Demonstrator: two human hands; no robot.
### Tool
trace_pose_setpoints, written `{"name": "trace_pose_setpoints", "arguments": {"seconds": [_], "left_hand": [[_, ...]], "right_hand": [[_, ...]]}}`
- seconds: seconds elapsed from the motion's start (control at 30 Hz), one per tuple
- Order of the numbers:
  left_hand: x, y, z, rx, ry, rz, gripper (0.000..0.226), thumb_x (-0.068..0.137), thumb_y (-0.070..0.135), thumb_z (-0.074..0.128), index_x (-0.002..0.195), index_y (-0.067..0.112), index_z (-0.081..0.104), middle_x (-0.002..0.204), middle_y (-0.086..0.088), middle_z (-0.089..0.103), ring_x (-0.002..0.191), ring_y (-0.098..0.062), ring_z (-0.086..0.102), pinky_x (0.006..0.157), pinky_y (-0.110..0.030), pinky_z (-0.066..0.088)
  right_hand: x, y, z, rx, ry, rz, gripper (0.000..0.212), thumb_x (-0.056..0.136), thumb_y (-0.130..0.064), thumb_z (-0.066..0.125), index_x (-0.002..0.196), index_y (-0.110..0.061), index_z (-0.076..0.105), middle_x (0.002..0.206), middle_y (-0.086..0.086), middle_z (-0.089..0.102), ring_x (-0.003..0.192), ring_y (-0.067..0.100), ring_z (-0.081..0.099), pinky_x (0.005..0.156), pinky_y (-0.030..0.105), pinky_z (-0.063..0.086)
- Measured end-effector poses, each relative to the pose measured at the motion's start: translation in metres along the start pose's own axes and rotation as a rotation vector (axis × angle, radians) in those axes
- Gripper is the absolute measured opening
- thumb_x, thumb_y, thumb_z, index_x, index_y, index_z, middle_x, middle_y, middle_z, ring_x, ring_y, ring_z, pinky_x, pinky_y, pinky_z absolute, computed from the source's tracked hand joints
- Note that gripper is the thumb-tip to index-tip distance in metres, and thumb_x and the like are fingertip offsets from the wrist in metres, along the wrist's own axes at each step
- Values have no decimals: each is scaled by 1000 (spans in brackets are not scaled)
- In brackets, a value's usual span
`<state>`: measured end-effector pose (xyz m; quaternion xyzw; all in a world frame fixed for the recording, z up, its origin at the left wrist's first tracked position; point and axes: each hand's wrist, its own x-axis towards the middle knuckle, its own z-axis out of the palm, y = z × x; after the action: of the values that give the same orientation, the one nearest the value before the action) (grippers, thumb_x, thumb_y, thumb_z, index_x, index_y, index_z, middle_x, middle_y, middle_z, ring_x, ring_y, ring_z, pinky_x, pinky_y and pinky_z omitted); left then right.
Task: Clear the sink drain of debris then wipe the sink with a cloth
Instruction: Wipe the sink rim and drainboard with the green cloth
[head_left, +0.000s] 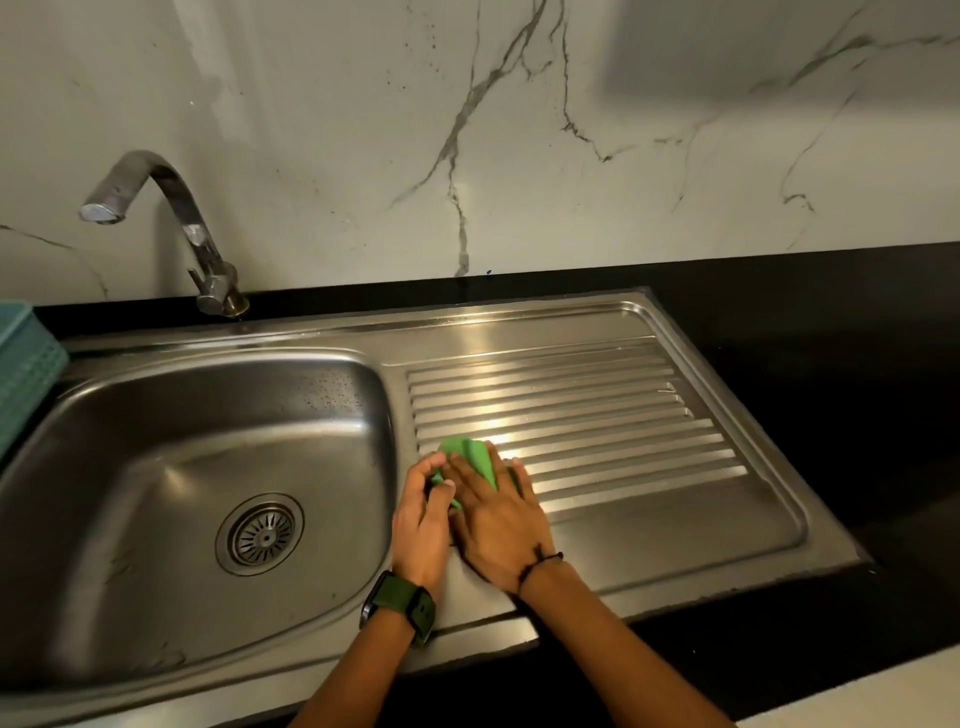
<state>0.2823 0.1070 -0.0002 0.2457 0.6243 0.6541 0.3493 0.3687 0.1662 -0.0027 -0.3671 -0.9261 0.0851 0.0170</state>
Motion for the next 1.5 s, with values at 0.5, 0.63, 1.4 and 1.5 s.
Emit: {"name": "trace_pose_setpoints", "arguments": {"seconds": [0.5,0.63,1.4,1.5], "left_hand": [[-2,0,4,-27,4,-19,32,91,11,46,100,39,58,111,12,58,103,-2,52,87,-22,39],[-1,-1,2,-71,13,-41,30,90,8,44,107,27,59,119,6,58,112,-15,50,98,-34,39],[-27,5,3,51,36,2,22,93,10,45,96,24,62,100,11,62,98,-10,57,89,-15,42],[-29,7,3,64,34,-14,21,93,12,45,96,24,62,101,13,62,101,-12,57,92,-24,40]], "right_hand": [[-24,124,-30,155,68,697,55,98,-37,26,149,-21,12,159,0,8,144,36,-7,116,49,-2],[-16,35,-12,138,32,447,56,97,-41,24,148,-25,11,158,-6,9,145,31,-7,116,46,-5],[-57,138,-34,67,-56,568,55,99,-36,23,149,-22,4,159,-2,0,144,37,-10,117,47,3],[-60,85,-24,0,-58,384,55,98,-36,21,149,-22,5,159,-1,0,143,37,-11,117,47,0]]}}
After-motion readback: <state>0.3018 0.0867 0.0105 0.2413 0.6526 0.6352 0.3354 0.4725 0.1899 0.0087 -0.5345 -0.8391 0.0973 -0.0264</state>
